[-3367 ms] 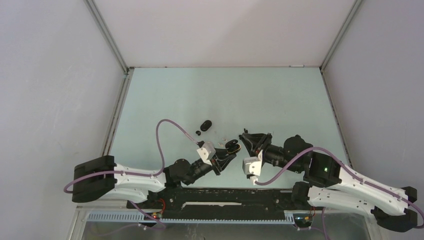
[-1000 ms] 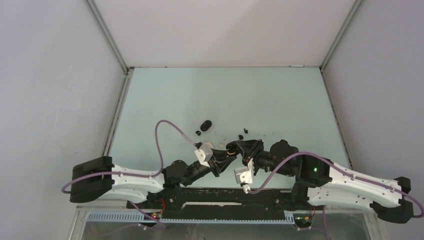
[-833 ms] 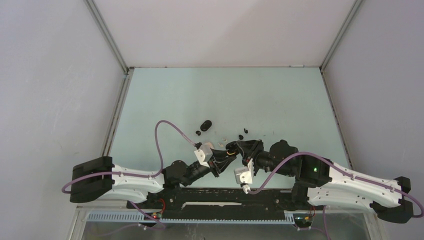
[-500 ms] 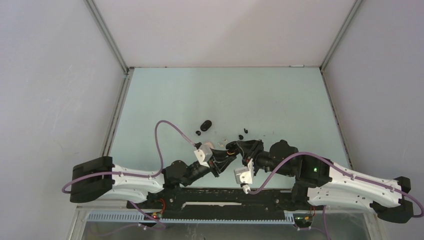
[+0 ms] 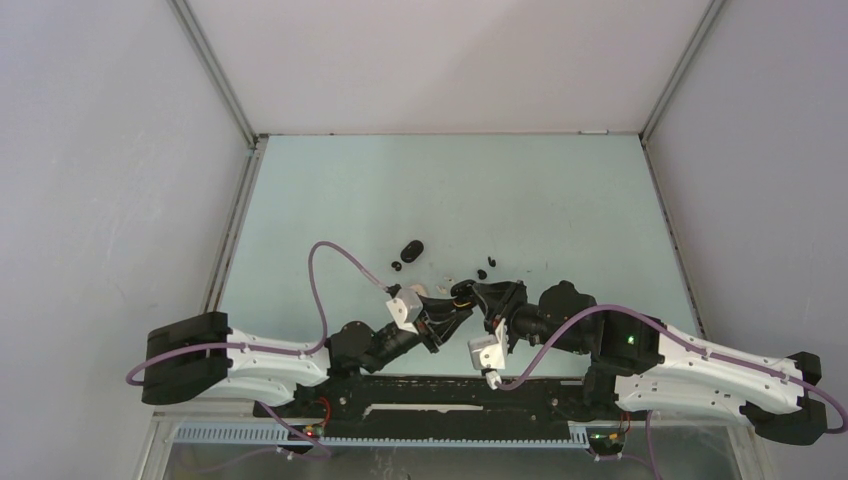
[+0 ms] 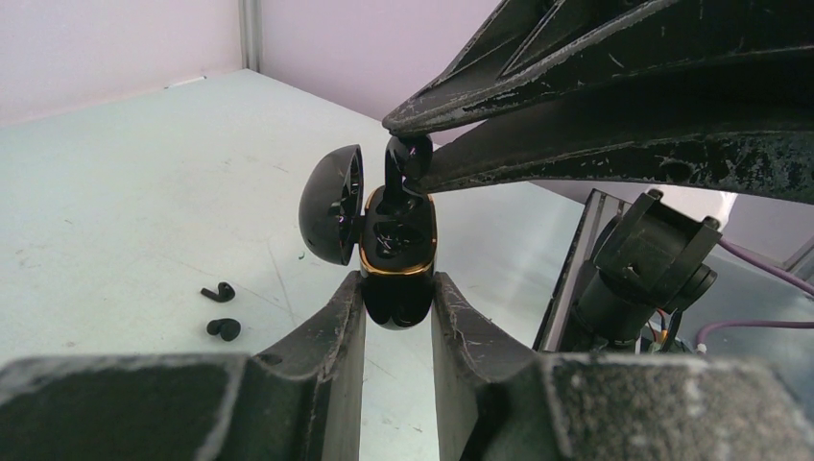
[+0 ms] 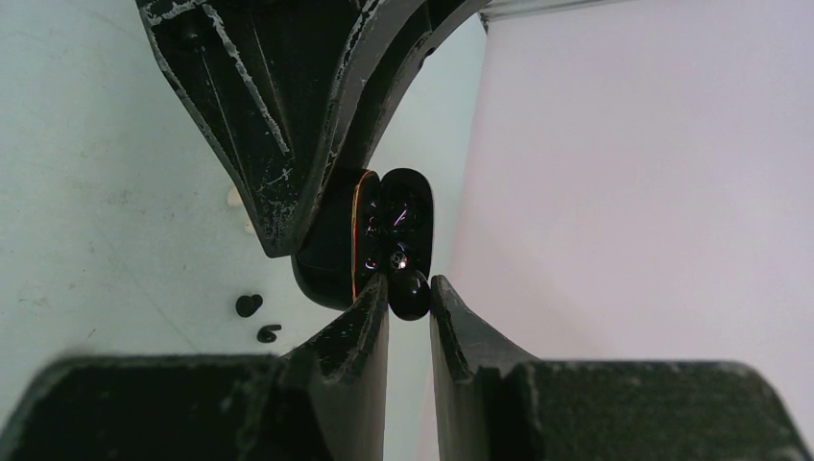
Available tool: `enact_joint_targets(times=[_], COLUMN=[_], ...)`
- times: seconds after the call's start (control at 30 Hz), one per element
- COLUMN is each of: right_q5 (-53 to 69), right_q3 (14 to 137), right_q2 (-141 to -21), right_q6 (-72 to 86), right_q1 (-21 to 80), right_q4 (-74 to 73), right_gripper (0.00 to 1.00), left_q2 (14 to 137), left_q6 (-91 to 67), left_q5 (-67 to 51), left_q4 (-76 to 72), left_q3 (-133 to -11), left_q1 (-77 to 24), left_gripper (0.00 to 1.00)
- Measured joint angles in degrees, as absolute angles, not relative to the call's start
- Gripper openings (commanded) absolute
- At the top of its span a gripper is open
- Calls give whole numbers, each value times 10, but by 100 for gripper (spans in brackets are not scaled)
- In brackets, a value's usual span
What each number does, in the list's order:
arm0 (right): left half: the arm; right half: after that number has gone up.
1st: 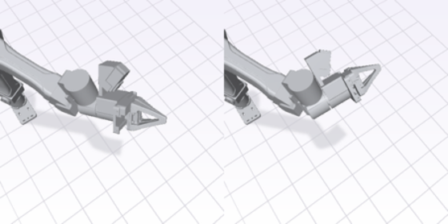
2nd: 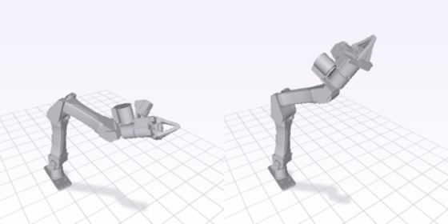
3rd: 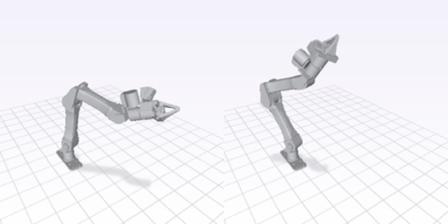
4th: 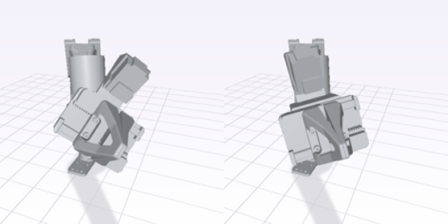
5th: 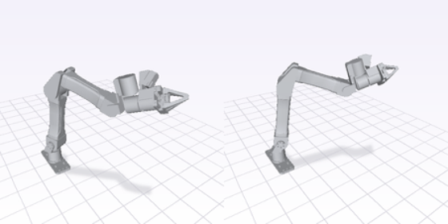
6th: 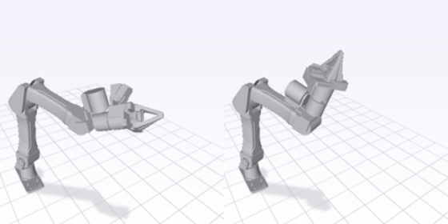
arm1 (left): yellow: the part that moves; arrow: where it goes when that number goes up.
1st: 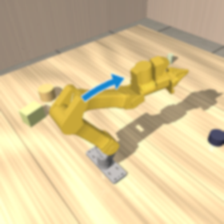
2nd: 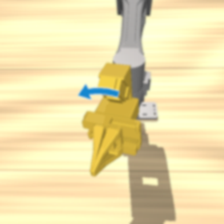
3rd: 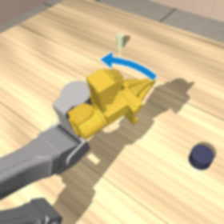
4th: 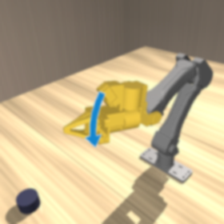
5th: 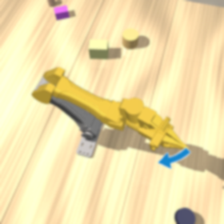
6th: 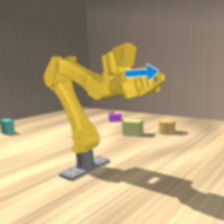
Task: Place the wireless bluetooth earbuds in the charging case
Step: Place the earbud in the charging case.
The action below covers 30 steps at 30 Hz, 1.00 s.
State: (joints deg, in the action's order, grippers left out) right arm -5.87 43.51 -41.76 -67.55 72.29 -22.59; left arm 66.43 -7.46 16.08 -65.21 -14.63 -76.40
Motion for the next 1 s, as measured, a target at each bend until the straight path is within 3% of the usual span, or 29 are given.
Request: enact_joint_targets(times=[0.17, 0.33, 0.5, 0.73, 0.83, 1.0], right_q5=[-59, -58, -60, -63, -58, -28], right_q3=[435, 435, 435, 440, 475, 590], right_q2=[-418, -418, -419, -427, -451, -505], right_q6=[-675, -675, -675, -663, -636, -571], right_q1=[724, 724, 724, 724, 724, 703], right_q4=[-229, -234, -236, -237, -279, -374], right_gripper=[0, 37, 46, 71, 80, 87], left_q2=[664, 666, 673, 682, 683, 682], left_q6=[-74, -74, -74, -74, -74, -70], left_q5=[163, 162, 163, 163, 163, 163], left_q4=[-658, -659, -663, -666, -675, -695], left_q3=[-139, -138, -138, -132, -125, -123], left_q1=[-764, -765, -765, -765, -765, -765], left_gripper=[0, 0, 0, 0, 0, 0])
